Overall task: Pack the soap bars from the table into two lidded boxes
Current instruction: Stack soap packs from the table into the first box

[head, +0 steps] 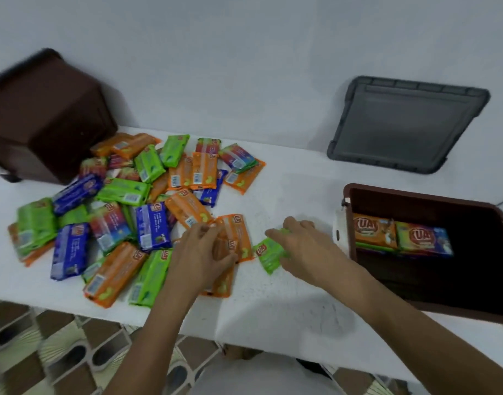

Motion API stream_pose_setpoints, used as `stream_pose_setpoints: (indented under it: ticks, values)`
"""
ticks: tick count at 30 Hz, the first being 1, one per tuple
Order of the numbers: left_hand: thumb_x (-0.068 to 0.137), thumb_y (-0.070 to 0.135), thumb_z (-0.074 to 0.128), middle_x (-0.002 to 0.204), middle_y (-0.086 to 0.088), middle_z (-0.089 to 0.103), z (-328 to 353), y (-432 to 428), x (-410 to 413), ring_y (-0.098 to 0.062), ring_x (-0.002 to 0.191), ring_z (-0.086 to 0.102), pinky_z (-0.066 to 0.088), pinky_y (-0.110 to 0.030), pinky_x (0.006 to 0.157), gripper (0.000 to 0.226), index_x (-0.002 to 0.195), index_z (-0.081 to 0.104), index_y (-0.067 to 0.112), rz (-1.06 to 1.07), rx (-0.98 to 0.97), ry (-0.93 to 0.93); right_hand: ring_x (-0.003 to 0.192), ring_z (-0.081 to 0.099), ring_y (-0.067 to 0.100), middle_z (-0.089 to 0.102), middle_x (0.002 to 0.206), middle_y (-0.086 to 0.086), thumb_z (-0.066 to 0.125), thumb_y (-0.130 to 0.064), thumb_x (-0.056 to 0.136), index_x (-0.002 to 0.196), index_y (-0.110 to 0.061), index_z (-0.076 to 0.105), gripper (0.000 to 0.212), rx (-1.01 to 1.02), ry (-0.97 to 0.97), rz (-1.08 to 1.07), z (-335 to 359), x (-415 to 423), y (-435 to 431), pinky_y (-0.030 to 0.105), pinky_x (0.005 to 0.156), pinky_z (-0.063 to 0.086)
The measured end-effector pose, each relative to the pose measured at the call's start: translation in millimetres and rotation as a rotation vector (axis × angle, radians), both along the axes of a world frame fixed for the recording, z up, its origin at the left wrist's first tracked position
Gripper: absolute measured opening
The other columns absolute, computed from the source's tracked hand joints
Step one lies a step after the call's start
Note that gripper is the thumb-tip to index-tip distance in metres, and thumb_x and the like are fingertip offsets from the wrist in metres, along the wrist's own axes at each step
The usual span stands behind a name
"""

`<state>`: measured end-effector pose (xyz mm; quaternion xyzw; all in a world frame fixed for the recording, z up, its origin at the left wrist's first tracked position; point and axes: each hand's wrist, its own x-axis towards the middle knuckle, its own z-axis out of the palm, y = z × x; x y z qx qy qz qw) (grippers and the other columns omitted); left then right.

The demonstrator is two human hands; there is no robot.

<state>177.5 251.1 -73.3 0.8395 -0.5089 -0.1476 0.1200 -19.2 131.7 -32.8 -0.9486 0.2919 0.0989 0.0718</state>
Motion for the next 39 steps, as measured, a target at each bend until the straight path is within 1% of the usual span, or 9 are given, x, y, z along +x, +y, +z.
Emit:
stream_pose_setpoints:
  ticks: [3,7,11,18,22,24,29,34,39]
  values:
    - [0.075,0.073,0.056,0.138,0.002,0.039,-5.9,2.2,0.0,-0.02,0.121,0.045,0.05,-0.036,0.088,0.075,0.138,0.04,0.034,-0.044,0.026,-0.019,0.124,0.04,0.037,0.041,0.14,0.013,0.057,-0.017,0.088,0.141,-0.029,0.036,0.059,-0.086,0.142,0.067,-21.0,13.3,-5.1,0.047,0.1,0.041]
    - [0.072,0.079,0.053,0.136,0.001,0.038,-17.5,2.2,-5.0,-0.022,0.123,0.039,0.047,-0.036,0.088,0.078,0.133,0.043,0.033,-0.039,0.024,-0.092,0.144,0.018,0.037,0.03,0.152,0.011,0.058,-0.007,0.09,0.148,-0.035,0.025,0.072,-0.024,0.26,0.058,-28.2,18.6,-11.1,0.05,0.115,0.023]
    - [0.074,0.07,0.06,0.136,0.0,0.037,-25.2,2.2,-6.9,-0.023,0.124,0.034,0.044,-0.036,0.091,0.072,0.134,0.045,0.031,-0.03,-0.027,-0.039,0.139,0.024,0.036,0.038,0.143,0.011,0.061,-0.008,0.088,0.146,-0.037,0.026,0.074,0.054,0.23,0.065,-30.2,20.0,-12.9,0.052,0.11,0.031]
    - [0.078,0.047,0.072,0.136,0.003,0.037,-17.5,6.2,3.5,-0.018,0.13,0.034,0.038,-0.033,0.101,0.059,0.132,0.05,0.036,0.017,-0.122,0.333,0.106,0.046,0.025,0.052,0.112,0.01,0.051,-0.031,0.094,0.141,-0.043,0.033,0.052,0.28,0.053,0.035,-20.8,13.3,-18.5,0.039,0.087,0.044]
    - [0.08,0.04,0.074,0.113,0.02,0.048,0.1,-0.5,14.4,-0.004,0.106,0.051,0.047,-0.021,0.079,0.05,0.123,0.05,0.044,0.105,-0.161,0.621,0.085,0.059,0.02,0.064,0.104,0.007,0.044,-0.027,0.1,0.133,-0.038,0.041,0.035,0.351,-0.026,0.017,-4.3,13.0,-22.4,0.04,0.077,0.051]
    - [0.081,0.034,0.075,0.108,0.021,0.056,9.7,-4.4,18.5,-0.001,0.101,0.057,0.048,-0.019,0.072,0.042,0.117,0.054,0.041,0.177,-0.222,0.843,0.086,0.061,0.02,0.065,0.112,0.005,0.042,-0.027,0.102,0.136,-0.037,0.04,0.036,0.365,-0.07,-0.025,9.2,11.8,-22.9,0.039,0.078,0.052]
    - [0.082,0.019,0.073,0.119,-0.003,0.062,30.9,-12.2,20.0,-0.022,0.109,0.064,0.055,-0.043,0.09,0.034,0.11,0.064,0.037,0.305,-0.346,1.249,0.098,0.067,0.016,0.06,0.13,-0.004,0.052,-0.028,0.098,0.136,-0.041,0.045,0.04,0.38,-0.306,-0.154,40.5,-1.2,-25.1,0.029,0.076,0.06]
    - [0.07,0.016,0.084,0.119,-0.008,0.059,53.2,-20.7,11.4,-0.022,0.099,0.069,0.056,-0.046,0.088,0.045,0.108,0.064,0.028,0.229,-0.439,1.313,0.097,0.065,-0.002,0.062,0.114,-0.021,0.06,-0.02,0.094,0.121,-0.035,0.057,0.031,0.432,-0.646,-0.202,61.2,-31.4,-38.5,0.011,0.07,0.053]
    - [0.069,0.001,0.075,0.102,-0.002,0.066,63.2,-36.6,-11.1,-0.022,0.093,0.067,0.056,-0.039,0.083,0.044,0.105,0.062,0.021,0.097,-0.552,1.395,0.104,0.064,0.002,0.064,0.115,-0.018,0.064,-0.015,0.091,0.117,-0.032,0.062,0.031,0.482,-0.844,-0.3,68.8,-69.7,-52.4,0.016,0.075,0.054]
